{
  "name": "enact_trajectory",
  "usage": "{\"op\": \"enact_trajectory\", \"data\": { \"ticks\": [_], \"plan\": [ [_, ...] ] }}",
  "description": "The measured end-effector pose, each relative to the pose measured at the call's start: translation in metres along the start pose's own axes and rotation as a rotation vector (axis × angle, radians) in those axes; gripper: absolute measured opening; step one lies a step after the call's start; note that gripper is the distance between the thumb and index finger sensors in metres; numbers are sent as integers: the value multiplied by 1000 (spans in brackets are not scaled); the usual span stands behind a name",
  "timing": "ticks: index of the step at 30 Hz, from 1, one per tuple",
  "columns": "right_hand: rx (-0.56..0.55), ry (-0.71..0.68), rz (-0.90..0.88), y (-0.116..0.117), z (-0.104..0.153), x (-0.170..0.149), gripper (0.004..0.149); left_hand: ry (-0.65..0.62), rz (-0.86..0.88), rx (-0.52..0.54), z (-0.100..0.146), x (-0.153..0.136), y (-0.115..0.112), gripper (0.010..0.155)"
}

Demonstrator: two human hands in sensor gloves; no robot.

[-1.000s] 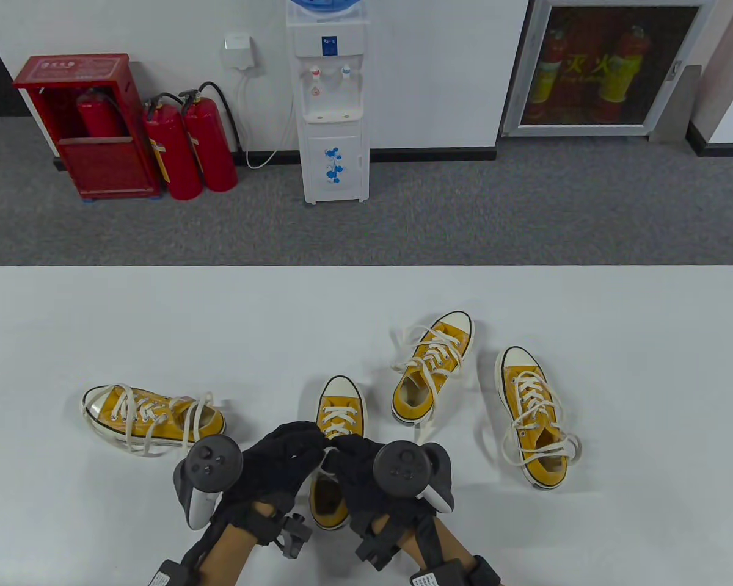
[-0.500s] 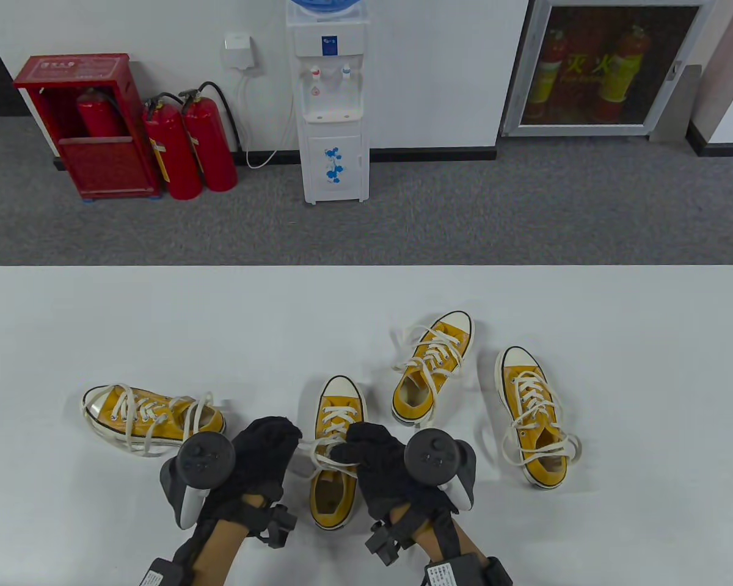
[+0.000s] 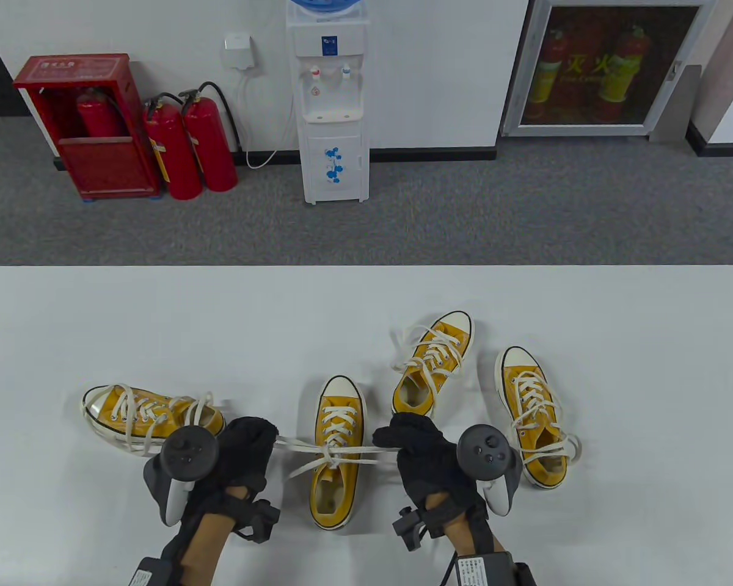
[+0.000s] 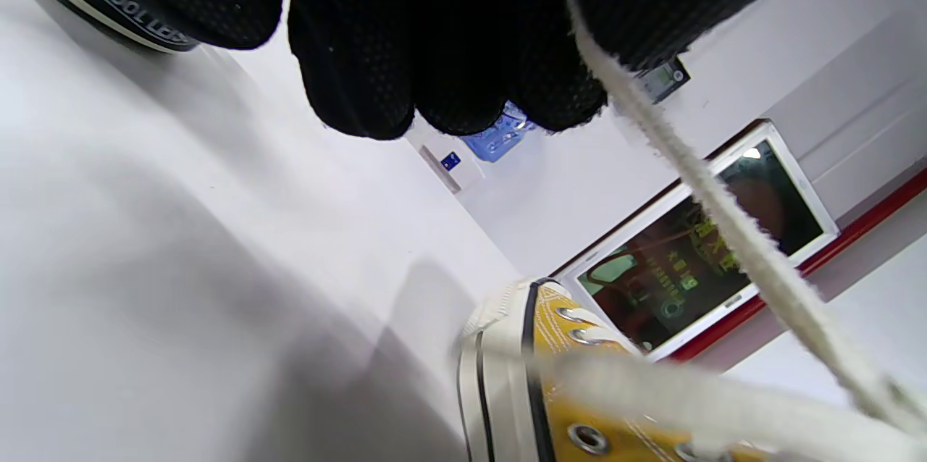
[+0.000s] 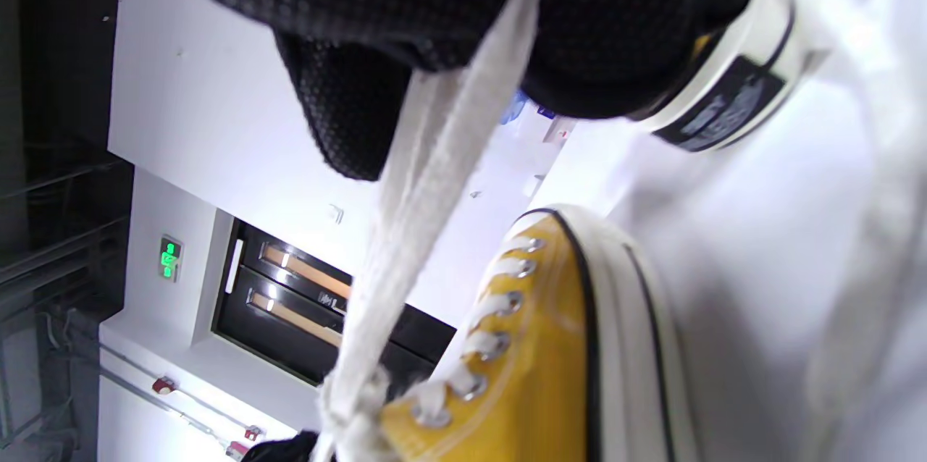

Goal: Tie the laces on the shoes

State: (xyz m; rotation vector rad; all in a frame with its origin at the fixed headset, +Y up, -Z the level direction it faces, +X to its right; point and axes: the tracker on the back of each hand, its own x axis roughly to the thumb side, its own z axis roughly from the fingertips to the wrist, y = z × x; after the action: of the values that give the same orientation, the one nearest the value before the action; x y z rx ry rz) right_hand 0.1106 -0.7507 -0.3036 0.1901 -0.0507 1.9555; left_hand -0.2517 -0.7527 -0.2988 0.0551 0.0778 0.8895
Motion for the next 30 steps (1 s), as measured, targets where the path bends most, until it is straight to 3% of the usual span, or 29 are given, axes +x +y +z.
{"op": "enact_trajectory", "data": {
  "ticks": [9,20,30],
  "plan": [
    [-13,57,-9,-12,-4,-16,42,24,-56,6,-1,-4,5,38],
    [-16,10,33,-10,-3,-8,43,-34,-95,-23,3,9,-3,45],
    [-34,-74,238,-4,5,22,52,-207,-272,-256,9,31,-28,71]
  ]
}}
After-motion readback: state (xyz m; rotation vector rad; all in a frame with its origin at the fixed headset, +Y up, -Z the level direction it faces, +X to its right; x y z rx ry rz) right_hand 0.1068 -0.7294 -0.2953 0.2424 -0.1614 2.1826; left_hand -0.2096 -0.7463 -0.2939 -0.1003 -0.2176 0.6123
